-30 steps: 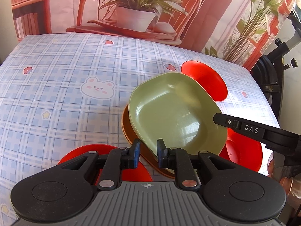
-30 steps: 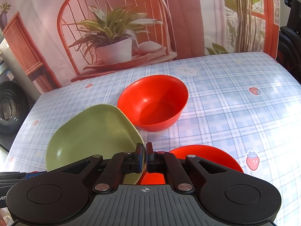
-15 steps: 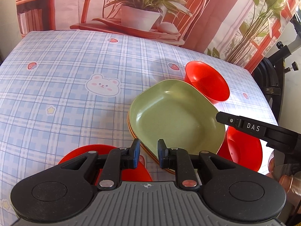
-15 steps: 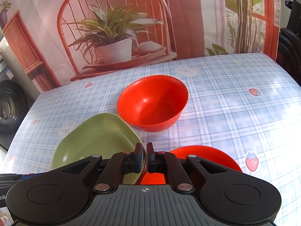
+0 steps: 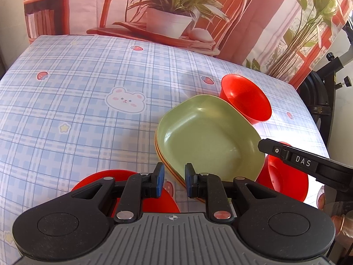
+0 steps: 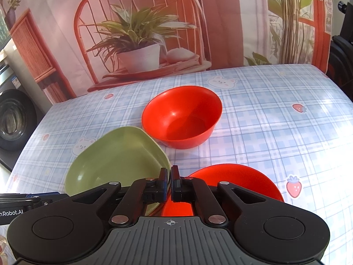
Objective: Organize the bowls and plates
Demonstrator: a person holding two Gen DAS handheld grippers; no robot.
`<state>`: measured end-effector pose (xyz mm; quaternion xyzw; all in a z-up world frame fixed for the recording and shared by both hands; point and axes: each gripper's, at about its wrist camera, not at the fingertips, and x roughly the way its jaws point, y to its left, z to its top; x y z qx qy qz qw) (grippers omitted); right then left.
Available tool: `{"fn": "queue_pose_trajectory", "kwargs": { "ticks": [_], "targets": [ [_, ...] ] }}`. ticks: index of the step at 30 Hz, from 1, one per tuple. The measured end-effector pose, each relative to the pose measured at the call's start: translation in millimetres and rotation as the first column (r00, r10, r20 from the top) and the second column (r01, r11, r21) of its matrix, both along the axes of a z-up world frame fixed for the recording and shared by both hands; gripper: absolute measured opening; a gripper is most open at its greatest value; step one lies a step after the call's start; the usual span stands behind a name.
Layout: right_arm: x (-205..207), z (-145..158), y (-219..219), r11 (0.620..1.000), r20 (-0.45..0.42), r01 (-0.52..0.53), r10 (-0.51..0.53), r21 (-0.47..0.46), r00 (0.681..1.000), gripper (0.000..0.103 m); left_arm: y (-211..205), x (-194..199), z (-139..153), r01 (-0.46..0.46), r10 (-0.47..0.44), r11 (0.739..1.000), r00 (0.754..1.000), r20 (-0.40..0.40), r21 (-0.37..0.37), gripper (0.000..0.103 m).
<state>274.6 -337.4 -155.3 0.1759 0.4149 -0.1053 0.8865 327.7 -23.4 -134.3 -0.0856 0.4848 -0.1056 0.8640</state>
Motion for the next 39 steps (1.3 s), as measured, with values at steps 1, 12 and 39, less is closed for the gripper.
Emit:
{"fn": "queue_pose_trajectory", "kwargs": {
  "ticks": [1, 12, 39],
  "targets": [
    [0.2, -0.2, 0.5, 1.0, -0.001, 0.0, 0.0, -0.002, 1.0, 0.003, 0.2, -0.5, 0.0, -0.001, 0.001, 1.0, 1.0, 0.0, -0.002, 0.021],
    [-4.9, 6.9, 0.8, 1.0, 0.046, 0.008, -0.009, 0.025, 0.999, 0.008, 6.4, -4.2, 7.3, -0.021, 0.021, 1.0, 1.0, 0.013, -0.003, 0.021],
    [-13.0, 21.1, 114.8, 0.96, 0.061, -0.272, 0.269, 0.07, 0.961, 0.013, 78.3, -64.2, 30.5, -0.013, -0.002, 0.995, 0.989, 0.146, 0.103, 0.021]
  ]
}}
